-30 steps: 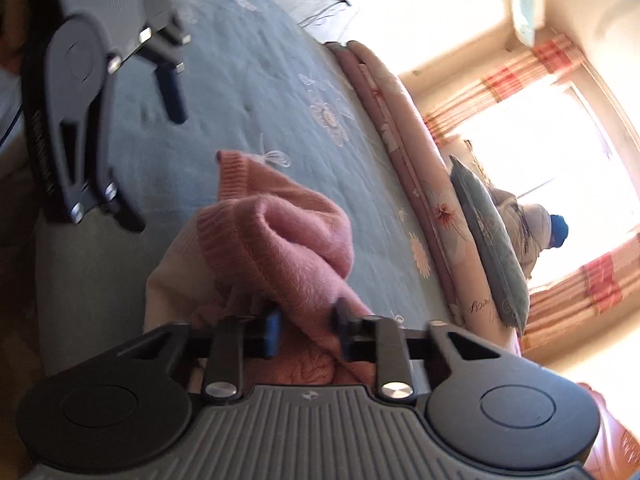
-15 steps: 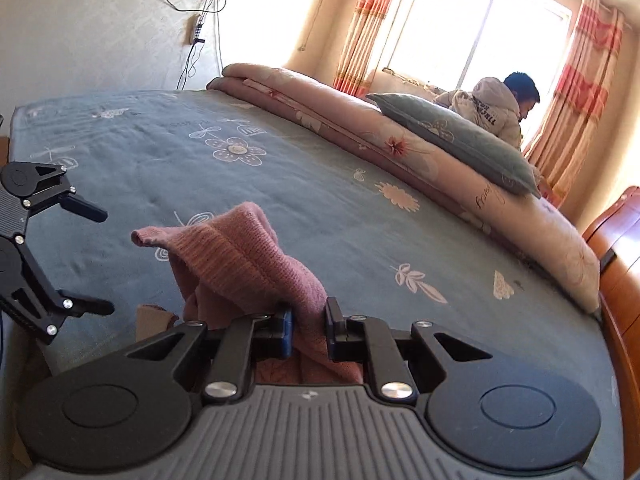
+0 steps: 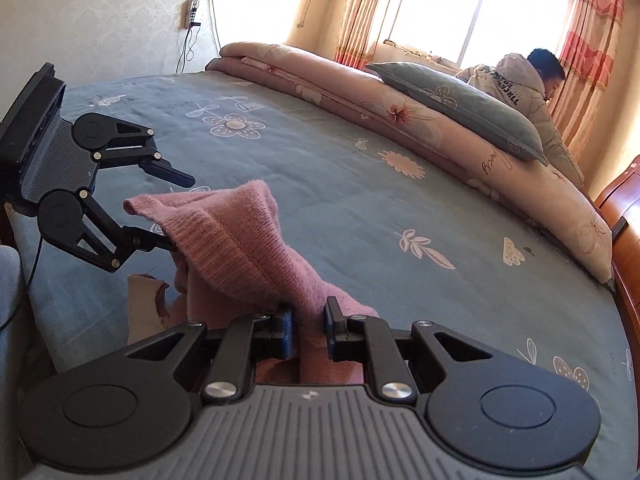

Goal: Fold clothes

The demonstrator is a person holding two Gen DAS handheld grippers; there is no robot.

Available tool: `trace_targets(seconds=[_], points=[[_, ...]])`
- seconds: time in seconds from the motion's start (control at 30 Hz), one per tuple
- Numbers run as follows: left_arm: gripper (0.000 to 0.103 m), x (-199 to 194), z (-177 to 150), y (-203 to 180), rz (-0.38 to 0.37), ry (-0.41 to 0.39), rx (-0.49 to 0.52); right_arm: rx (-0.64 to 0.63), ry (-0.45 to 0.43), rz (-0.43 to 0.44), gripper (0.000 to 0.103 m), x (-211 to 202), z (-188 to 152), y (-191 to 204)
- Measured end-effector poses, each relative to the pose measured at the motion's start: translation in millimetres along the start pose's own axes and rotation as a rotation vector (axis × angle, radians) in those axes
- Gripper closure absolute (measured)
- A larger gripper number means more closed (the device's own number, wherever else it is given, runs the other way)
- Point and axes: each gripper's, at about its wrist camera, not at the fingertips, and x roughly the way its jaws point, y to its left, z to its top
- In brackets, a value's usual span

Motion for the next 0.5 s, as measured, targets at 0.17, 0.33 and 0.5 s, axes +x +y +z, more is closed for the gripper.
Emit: trace_targets(seconds=[0.17, 0.33, 0.5], points=[[0.094, 17.0, 1.2, 11.6, -0.030, 0.034, -0.105, -0.005, -0.013, 0.020, 0.072, 4.6, -1.1, -7.7], [0.095, 13.7, 1.1, 20.8, -0.025, 0.045, -0.195, -0.078, -0.003, -0.021, 0.051, 12.1, -12.3, -18.8], [0.095, 10.4, 0.0, 36.4, -0.023, 0.046, -0.262, 0.018, -0.014, 0.073, 0.043, 24.7, -17.0, -43.8]])
